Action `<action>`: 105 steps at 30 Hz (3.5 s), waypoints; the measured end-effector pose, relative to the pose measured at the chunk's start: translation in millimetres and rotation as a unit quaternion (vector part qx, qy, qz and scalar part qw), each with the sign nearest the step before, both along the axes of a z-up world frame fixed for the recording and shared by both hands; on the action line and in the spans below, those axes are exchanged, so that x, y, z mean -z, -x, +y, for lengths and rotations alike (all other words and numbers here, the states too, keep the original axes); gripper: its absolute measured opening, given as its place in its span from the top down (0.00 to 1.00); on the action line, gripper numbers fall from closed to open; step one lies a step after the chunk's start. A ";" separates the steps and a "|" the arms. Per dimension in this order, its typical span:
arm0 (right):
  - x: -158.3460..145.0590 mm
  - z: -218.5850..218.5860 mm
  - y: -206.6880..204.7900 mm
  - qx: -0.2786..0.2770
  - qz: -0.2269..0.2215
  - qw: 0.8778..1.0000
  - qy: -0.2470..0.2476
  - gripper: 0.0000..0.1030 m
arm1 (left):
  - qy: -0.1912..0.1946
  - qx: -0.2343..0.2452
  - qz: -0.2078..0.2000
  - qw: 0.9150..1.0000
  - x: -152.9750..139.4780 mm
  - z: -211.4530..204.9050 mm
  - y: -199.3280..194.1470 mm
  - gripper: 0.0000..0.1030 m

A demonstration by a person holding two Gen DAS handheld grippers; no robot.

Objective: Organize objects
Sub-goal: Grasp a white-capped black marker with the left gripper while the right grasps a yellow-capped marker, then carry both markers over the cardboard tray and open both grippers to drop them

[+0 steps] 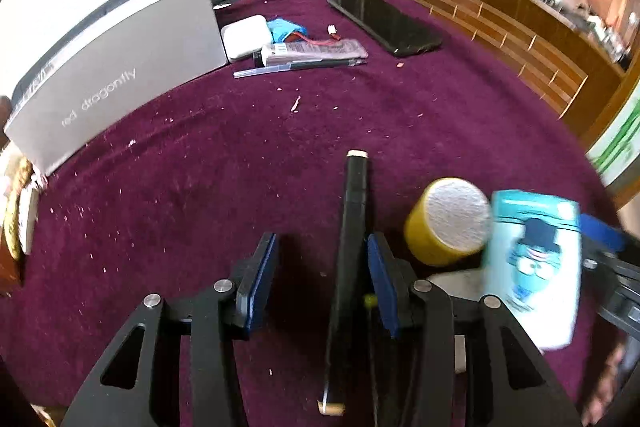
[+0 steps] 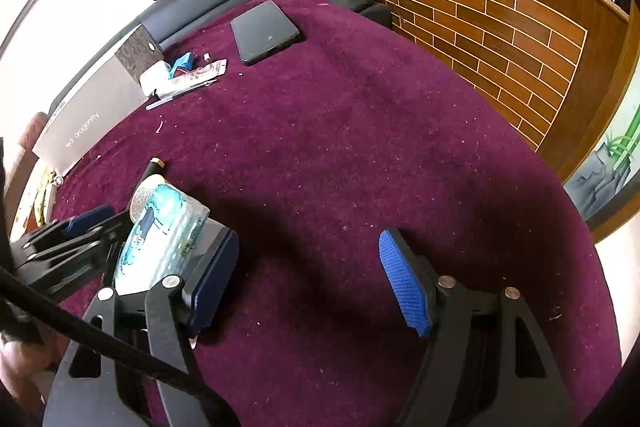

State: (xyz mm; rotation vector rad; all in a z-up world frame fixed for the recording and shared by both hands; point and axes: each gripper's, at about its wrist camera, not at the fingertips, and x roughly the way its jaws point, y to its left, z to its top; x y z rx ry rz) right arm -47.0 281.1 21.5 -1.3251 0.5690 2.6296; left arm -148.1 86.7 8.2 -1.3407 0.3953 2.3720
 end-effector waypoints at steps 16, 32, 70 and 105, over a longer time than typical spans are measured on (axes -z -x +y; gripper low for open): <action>-23.0 -27.5 -12.0 -0.047 0.079 0.995 -0.025 0.30 | -0.064 -0.117 -0.059 0.989 -5.8 -150.2 -97.0 0.89; -30.7 -110.3 -37.9 -0.176 0.017 0.978 0.114 0.30 | -0.121 -0.131 -0.019 0.984 -17.1 -157.9 -157.2 0.90; -27.7 -213.4 -43.0 -0.193 -0.009 0.981 0.012 0.88 | -0.293 -0.216 0.104 0.926 -92.7 -334.4 -304.5 0.89; -6.0 -464.7 -43.1 -0.402 -0.088 0.899 0.151 0.87 | -0.215 -0.327 -0.009 0.920 -22.4 -438.9 -189.9 0.89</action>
